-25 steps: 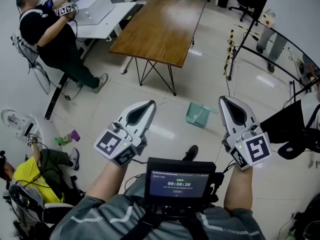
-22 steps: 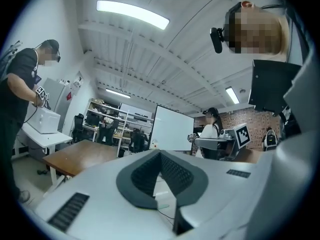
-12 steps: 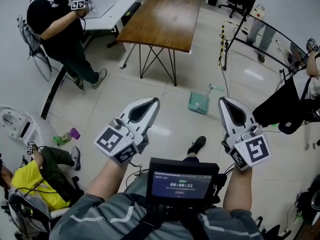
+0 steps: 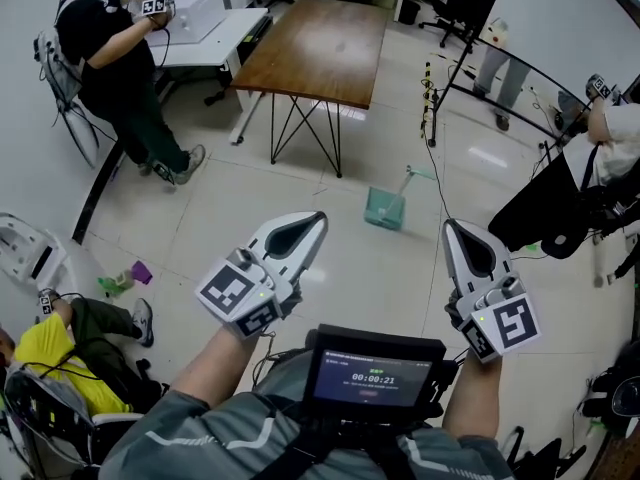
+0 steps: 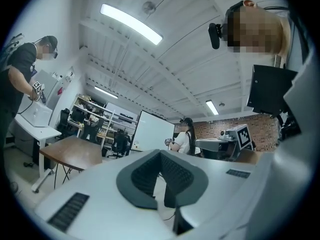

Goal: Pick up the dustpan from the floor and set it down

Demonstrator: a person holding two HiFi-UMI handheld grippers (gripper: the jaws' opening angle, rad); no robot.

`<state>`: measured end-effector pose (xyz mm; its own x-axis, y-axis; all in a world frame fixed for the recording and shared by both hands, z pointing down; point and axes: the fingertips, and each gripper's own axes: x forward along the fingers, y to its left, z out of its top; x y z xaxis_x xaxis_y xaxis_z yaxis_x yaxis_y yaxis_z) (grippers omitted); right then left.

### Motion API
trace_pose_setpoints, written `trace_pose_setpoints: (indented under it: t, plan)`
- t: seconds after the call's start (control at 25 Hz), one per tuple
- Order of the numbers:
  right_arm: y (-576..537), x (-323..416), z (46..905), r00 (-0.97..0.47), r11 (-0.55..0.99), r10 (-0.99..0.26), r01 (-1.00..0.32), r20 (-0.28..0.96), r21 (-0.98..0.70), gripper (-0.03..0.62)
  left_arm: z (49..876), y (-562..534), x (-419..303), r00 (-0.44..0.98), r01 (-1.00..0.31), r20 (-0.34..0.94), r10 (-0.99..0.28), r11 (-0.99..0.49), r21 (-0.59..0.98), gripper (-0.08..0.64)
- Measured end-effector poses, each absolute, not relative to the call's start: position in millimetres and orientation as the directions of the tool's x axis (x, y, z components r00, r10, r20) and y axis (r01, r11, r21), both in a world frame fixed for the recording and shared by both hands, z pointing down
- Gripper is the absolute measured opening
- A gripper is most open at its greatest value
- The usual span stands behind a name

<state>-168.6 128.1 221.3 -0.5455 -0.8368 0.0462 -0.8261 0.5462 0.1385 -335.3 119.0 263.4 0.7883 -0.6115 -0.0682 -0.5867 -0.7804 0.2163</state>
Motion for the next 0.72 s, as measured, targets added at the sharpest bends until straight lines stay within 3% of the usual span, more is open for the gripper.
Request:
trace_pose_setpoints:
  t: [0.36, 0.72]
  plan:
    - [239.6, -108.6, 246.0, -0.546, 0.55, -0.835, -0.828, 0.067, 0.107, 0.018, 276.3, 218.8, -283.5, 0.775, -0.607, -0.05, -0.63, -0.763, 0.221, 0.02]
    - [364.5, 23.0, 255.0, -0.545, 0.545, -0.838, -0.838, 0.01, 0.027, 0.018, 276.8, 351.0, -152.0, 0.79, -0.607, 0.03, -0.612, -0.776, 0.172, 0.02]
